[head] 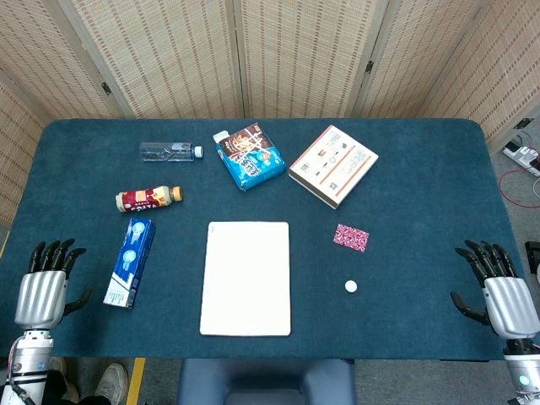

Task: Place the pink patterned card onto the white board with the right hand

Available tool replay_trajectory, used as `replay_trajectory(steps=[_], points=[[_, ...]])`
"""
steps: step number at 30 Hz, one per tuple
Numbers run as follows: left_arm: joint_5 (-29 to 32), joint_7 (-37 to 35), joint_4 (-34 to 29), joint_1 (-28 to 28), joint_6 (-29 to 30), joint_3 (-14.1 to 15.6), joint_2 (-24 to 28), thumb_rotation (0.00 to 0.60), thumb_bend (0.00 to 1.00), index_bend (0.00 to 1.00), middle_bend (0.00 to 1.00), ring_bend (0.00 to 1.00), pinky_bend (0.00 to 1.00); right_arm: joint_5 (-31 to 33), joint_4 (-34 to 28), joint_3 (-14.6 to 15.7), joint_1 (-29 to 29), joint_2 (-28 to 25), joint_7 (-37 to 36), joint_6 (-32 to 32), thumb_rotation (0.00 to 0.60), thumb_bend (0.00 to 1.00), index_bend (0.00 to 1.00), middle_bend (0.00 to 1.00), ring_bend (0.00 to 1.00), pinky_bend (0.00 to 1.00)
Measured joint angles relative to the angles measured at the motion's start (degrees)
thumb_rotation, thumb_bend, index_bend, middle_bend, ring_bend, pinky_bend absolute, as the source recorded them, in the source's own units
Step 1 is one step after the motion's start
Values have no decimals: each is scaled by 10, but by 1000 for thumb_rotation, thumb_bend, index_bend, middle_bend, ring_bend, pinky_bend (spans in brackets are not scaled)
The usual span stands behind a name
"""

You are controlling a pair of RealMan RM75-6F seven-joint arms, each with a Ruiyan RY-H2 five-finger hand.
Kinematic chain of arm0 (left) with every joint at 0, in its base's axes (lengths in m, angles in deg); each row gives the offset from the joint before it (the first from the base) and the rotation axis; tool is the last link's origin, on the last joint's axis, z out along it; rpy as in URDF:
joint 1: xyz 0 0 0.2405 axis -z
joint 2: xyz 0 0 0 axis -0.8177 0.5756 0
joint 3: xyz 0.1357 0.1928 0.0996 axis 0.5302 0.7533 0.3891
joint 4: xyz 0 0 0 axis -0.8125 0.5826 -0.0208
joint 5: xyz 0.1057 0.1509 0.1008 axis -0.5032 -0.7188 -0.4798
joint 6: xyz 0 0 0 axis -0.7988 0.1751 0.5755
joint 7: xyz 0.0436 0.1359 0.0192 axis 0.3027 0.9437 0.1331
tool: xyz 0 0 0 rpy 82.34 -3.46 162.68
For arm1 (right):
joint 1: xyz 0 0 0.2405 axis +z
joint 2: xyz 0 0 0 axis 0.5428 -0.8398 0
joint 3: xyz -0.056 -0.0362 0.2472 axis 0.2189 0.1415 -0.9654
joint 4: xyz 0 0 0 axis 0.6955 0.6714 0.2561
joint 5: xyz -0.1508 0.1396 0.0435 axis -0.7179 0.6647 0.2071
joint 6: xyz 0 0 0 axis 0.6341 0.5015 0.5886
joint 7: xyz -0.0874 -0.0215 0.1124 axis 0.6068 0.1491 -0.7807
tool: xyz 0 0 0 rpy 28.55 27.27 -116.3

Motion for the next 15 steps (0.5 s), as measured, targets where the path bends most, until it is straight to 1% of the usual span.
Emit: replay_trajectory(steps=[6, 15], points=[[0, 3, -3, 2, -4, 1, -1, 600, 274, 245, 148, 115, 0, 6, 1, 0, -3, 4, 2, 3, 600, 329, 154, 135, 47, 0], [-5, -2, -6, 0, 1, 3, 1, 600, 274, 246, 148, 115, 0, 15, -12, 4, -7, 2, 18, -4, 600, 329, 154, 147, 80, 0]])
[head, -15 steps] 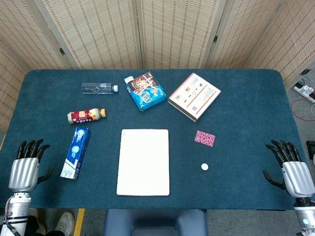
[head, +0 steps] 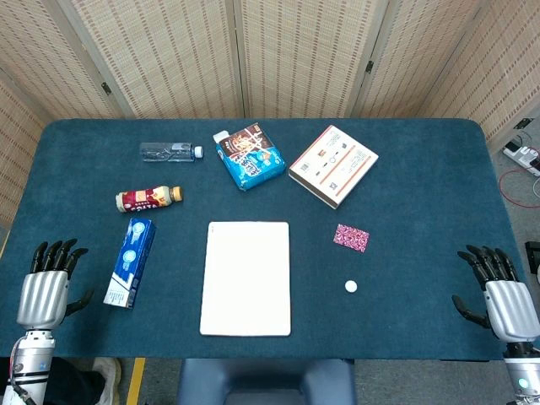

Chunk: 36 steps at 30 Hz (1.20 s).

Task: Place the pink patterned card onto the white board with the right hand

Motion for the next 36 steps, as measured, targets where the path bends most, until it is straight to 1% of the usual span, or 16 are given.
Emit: replay_trajectory(steps=[2, 4, 7, 11, 16, 21, 25, 31, 36], points=[[-1, -1, 0, -1, 1, 1, 0, 600, 273, 247, 148, 115, 0, 7, -6, 0, 2, -1, 8, -8, 600, 329, 154, 153, 93, 0], [-2, -4, 0, -2, 3, 1, 1, 600, 274, 249, 148, 115, 0, 14, -13, -2, 6, -1, 19, -19, 600, 329, 154, 186, 118, 0], [-3, -7, 0, -4, 5, 3, 2, 600, 274, 255, 148, 115, 0, 25, -24, -5, 16, 0, 34, -39, 600, 328, 154, 210, 132, 0], [-7, -15, 0, -9, 9, 6, 4, 600, 274, 259, 148, 115, 0, 41, -36, -13, 35, 2, 49, -72, 600, 329, 154, 208, 134, 0], [-12, -26, 2, -14, 14, 10, 7, 600, 273, 266, 148, 115, 0, 74, -52, -27, 73, 5, 77, -136, 600, 329, 154, 174, 128, 0], [-16, -38, 6, -18, 15, 14, 8, 600, 274, 272, 148, 115, 0, 130, -63, -47, 117, 13, 93, -208, 600, 328, 155, 123, 81, 0], [-15, -41, 9, -20, 13, 16, 9, 600, 274, 278, 148, 115, 0, 184, -61, -66, 165, 27, 114, -266, 600, 329, 161, 97, 60, 0], [-17, -43, 12, -20, 11, 16, 7, 600, 273, 281, 148, 115, 0, 262, -45, -90, 223, 57, 165, -310, 600, 329, 194, 93, 43, 0], [-14, -44, 16, -20, 7, 16, 5, 600, 274, 282, 148, 115, 0, 343, -37, -99, 263, 77, 218, -337, 600, 328, 194, 86, 24, 0]])
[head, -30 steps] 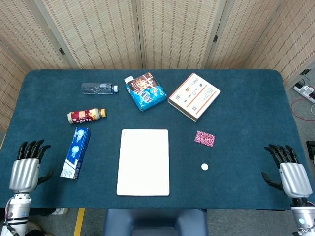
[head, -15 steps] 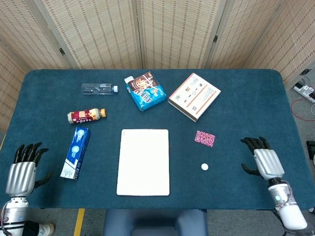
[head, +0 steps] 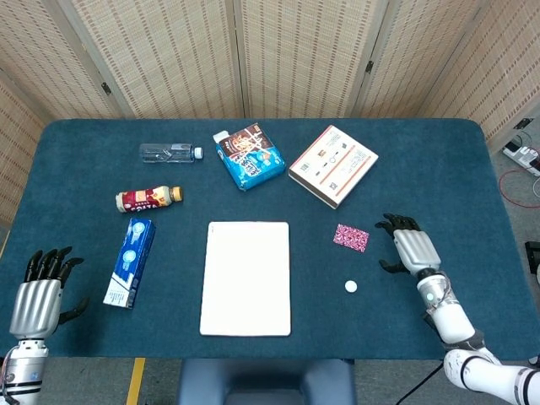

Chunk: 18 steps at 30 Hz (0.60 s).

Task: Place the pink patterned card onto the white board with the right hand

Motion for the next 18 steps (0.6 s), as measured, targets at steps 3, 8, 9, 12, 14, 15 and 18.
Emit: replay_trajectory(steps=[3, 8, 9, 12, 14, 15, 18], points=[[0, -1, 2, 0, -2, 0, -1, 600, 273, 283, 148, 115, 0, 55, 10, -2, 30, 15, 37, -12, 600, 328, 194, 79, 12, 0], [1, -3, 5, 2, -5, -1, -2, 600, 274, 284, 148, 115, 0, 137, 36, -1, 79, 45, 79, -29, 600, 328, 194, 68, 0, 0], [1, -3, 6, 2, -5, -1, -2, 600, 274, 284, 148, 115, 0, 149, 42, 0, 87, 50, 86, -32, 600, 328, 194, 65, 0, 0], [1, -4, 7, 2, -6, -2, -2, 600, 274, 285, 148, 115, 0, 184, 57, 3, 113, 64, 103, -40, 600, 329, 194, 62, 0, 0], [2, -5, 8, 2, -6, -2, -2, 600, 274, 285, 148, 115, 0, 207, 68, 6, 130, 72, 114, -45, 600, 329, 194, 62, 0, 0], [3, -5, 9, 1, -6, -1, -2, 600, 274, 285, 148, 115, 0, 219, 74, 8, 139, 77, 121, -47, 600, 329, 194, 61, 0, 0], [3, -7, 11, 0, -6, -1, -2, 600, 274, 285, 148, 115, 0, 245, 87, 13, 158, 87, 135, -53, 600, 329, 194, 58, 0, 0]])
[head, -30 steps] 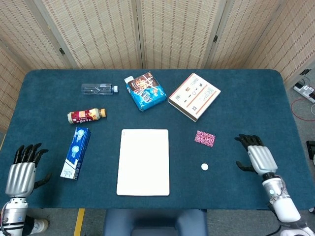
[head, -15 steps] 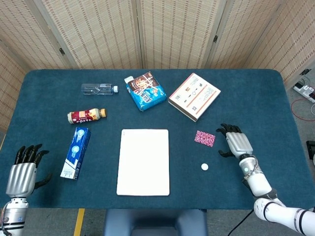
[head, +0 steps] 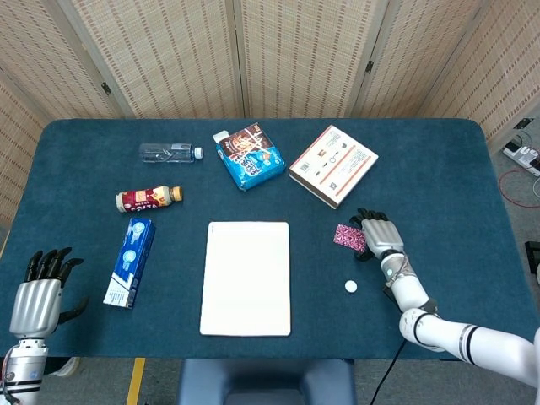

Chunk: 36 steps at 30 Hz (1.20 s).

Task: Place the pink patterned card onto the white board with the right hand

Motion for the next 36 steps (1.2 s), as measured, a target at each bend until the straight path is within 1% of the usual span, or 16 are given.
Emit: replay_trajectory(steps=[7, 18, 29, 36], points=[[3, -4, 4, -3, 0, 1, 2, 600, 274, 285, 148, 115, 0, 49, 24, 17, 40, 19, 27, -8, 600, 329, 195, 57, 0, 0], [2, -6, 7, -3, -2, 0, -1, 600, 273, 286, 148, 115, 0, 70, 34, 36, 59, 23, 27, -8, 600, 329, 205, 57, 0, 0], [2, -5, 8, -3, -2, 0, -3, 600, 274, 286, 148, 115, 0, 28, -9, 50, 57, 12, 12, 5, 600, 328, 226, 57, 0, 0], [2, -9, 10, -6, 0, 1, -3, 600, 274, 286, 148, 115, 0, 1, -14, 58, 49, 8, 4, 33, 600, 328, 233, 58, 0, 0]])
